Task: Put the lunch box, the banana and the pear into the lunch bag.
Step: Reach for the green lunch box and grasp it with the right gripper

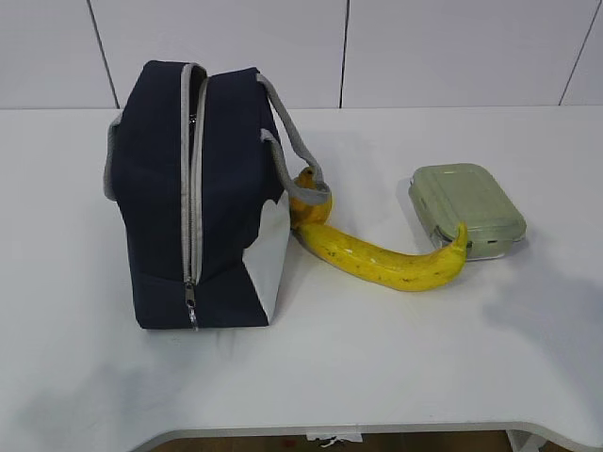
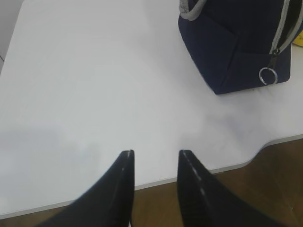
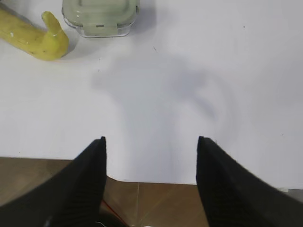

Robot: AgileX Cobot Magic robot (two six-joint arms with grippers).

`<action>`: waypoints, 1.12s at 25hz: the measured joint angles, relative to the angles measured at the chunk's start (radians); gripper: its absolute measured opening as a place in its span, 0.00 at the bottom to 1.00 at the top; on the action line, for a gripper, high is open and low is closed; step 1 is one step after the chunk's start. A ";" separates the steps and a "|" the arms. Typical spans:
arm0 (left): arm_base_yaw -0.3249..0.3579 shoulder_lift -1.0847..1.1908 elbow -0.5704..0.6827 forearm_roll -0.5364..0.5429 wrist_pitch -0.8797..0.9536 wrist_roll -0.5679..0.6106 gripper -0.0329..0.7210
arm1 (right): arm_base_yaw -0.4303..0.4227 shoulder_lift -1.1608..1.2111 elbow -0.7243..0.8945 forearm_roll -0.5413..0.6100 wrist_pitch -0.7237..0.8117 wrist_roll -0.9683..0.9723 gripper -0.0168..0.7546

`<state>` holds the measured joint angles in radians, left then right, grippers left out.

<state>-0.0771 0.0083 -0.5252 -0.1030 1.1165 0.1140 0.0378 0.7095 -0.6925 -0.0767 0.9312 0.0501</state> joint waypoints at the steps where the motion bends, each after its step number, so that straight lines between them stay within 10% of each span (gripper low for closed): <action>1: 0.000 0.000 0.000 0.000 0.000 0.000 0.36 | 0.000 0.046 -0.017 0.000 -0.010 0.002 0.63; 14: 0.000 0.000 0.000 0.000 0.000 0.000 0.36 | -0.064 0.565 -0.331 0.040 -0.067 0.004 0.63; 28: 0.000 0.000 0.000 0.000 0.000 0.000 0.36 | -0.415 0.943 -0.594 0.776 0.176 -0.677 0.63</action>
<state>-0.0771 0.0083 -0.5252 -0.1030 1.1165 0.1140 -0.3775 1.6526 -1.2868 0.6988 1.1073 -0.6271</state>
